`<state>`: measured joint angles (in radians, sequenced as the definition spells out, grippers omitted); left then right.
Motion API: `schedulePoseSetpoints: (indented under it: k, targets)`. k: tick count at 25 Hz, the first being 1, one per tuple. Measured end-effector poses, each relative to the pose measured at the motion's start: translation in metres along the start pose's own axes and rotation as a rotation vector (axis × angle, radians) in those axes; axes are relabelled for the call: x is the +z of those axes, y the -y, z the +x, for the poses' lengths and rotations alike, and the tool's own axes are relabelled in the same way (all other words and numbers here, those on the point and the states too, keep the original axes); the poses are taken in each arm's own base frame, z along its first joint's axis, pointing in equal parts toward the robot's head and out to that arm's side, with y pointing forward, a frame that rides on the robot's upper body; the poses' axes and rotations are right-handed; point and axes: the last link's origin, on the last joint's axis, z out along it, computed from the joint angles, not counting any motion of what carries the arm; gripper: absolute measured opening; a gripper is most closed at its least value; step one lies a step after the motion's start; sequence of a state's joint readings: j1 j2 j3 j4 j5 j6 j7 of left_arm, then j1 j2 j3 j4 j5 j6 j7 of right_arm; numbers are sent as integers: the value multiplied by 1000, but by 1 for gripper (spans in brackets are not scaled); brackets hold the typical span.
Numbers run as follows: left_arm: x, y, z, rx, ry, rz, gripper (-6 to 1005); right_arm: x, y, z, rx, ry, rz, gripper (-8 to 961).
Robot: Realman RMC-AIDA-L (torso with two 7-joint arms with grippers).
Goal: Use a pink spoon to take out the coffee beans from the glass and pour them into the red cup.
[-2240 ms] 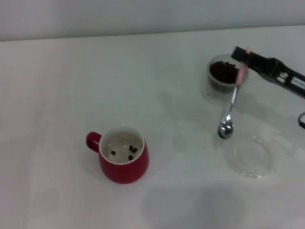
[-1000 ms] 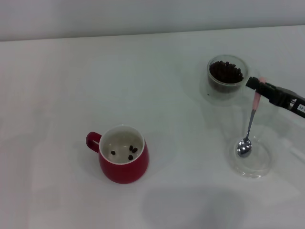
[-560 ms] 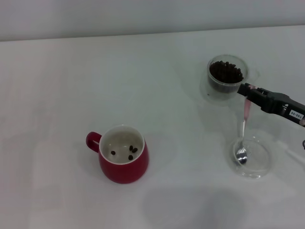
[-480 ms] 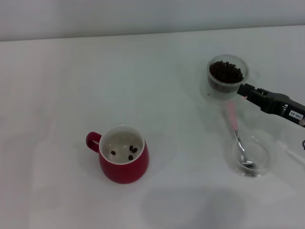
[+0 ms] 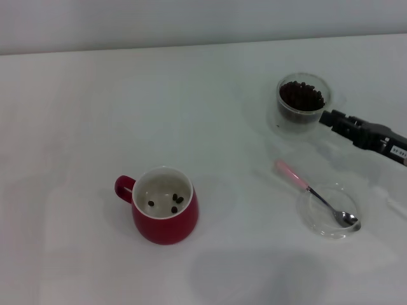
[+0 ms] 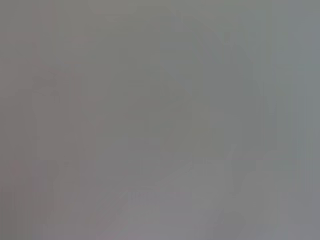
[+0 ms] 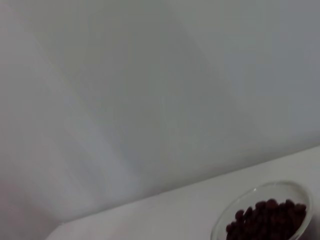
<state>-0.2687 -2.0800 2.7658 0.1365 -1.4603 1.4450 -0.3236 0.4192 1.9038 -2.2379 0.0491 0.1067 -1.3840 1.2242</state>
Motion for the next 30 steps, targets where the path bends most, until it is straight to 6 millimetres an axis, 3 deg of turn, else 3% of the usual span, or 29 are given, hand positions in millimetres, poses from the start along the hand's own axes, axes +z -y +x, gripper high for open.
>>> schedulePoseSetpoints:
  k: [1,2,7,14,21,30]
  targets:
    - [0,0,0,0,0,0,888,0,1,-2,3,12,3,244]
    - [0,0,0,0,0,0,888,0,2,-8,5,51,9,368]
    - [-2,1,-1,1,8,6,889,-2,5,-22,-55,180,50,507]
    - [-3,1,-3,-3,16,7,888,3,5,-27,-332,402,240,800]
    - [0,-5,-6,5,40,-25,887,20,11,-31,-546,432,472,820]
    - [12,-11,-12,6,76,-39,888,28,20,-44,-551,440,571,832]
